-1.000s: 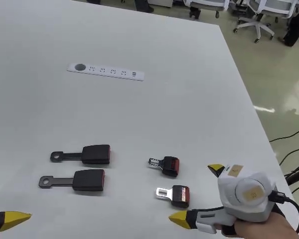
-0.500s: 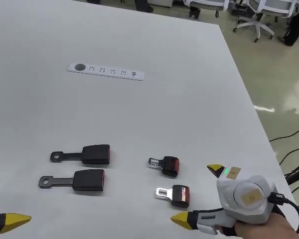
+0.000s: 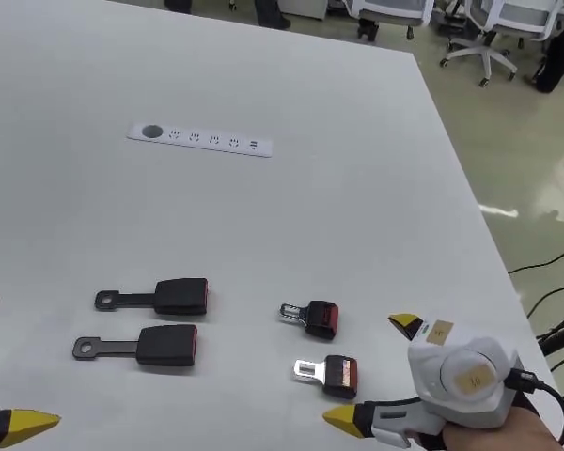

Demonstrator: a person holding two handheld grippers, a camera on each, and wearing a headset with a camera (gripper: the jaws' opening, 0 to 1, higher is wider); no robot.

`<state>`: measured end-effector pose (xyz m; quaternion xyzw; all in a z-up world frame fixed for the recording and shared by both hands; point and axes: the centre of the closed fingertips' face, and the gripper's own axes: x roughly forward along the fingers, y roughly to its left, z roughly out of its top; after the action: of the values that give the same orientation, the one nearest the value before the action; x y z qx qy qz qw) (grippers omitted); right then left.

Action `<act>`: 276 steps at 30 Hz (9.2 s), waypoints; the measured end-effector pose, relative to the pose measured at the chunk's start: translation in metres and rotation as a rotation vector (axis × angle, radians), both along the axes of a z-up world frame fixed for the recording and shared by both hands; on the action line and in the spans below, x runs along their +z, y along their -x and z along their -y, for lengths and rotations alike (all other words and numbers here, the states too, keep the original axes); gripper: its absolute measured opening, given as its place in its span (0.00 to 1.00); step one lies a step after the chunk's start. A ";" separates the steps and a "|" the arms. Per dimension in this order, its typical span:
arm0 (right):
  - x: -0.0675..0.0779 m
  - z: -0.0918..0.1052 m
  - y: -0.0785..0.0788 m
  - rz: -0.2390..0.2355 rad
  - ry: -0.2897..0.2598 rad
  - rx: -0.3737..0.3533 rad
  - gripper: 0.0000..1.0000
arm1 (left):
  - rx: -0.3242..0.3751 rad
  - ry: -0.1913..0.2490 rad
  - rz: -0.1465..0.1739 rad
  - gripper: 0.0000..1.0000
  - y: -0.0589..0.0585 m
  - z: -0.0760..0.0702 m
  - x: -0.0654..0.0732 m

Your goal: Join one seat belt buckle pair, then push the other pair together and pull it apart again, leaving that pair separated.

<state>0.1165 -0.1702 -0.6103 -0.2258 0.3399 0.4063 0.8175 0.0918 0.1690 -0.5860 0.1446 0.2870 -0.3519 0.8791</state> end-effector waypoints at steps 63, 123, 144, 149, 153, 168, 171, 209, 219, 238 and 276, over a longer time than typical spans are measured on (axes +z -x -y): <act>-0.037 -0.005 0.000 -0.100 0.088 0.216 0.54 | -0.393 -0.209 -0.203 0.64 -0.040 0.082 -0.058; -0.085 0.001 -0.002 -0.203 0.263 0.448 0.33 | -0.819 -0.468 -0.261 0.34 -0.045 0.106 -0.108; -0.084 -0.009 -0.007 -0.188 0.257 0.441 0.33 | -0.787 -0.468 -0.283 0.33 -0.046 0.109 -0.109; -0.084 -0.024 -0.006 -0.181 0.239 0.436 0.33 | -0.783 -0.457 -0.281 0.33 -0.046 0.110 -0.109; -0.084 -0.039 -0.009 -0.179 0.215 0.418 0.33 | -0.777 -0.455 -0.282 0.33 -0.046 0.111 -0.108; -0.083 -0.094 -0.017 -0.157 0.160 0.438 0.33 | -0.774 -0.451 -0.283 0.33 -0.044 0.112 -0.105; -0.083 -0.105 -0.017 -0.152 0.148 0.442 0.33 | -0.774 -0.454 -0.285 0.33 -0.044 0.112 -0.105; -0.078 -0.151 -0.015 -0.112 0.129 0.509 0.32 | -0.782 -0.462 -0.287 0.33 -0.043 0.111 -0.105; -0.077 -0.156 -0.018 -0.123 0.087 0.510 0.31 | -0.792 -0.454 -0.282 0.32 -0.045 0.111 -0.106; -0.073 -0.174 -0.019 -0.111 0.040 0.506 0.30 | -0.789 -0.440 -0.273 0.31 -0.047 0.112 -0.110; -0.077 -0.163 -0.017 -0.104 0.061 0.506 0.30 | -0.778 -0.448 -0.287 0.30 -0.044 0.111 -0.106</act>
<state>0.1335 -0.0068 -0.6877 -0.3070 0.3263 0.5985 0.6642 0.1358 0.0577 -0.6920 0.3775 0.3991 -0.6010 0.5805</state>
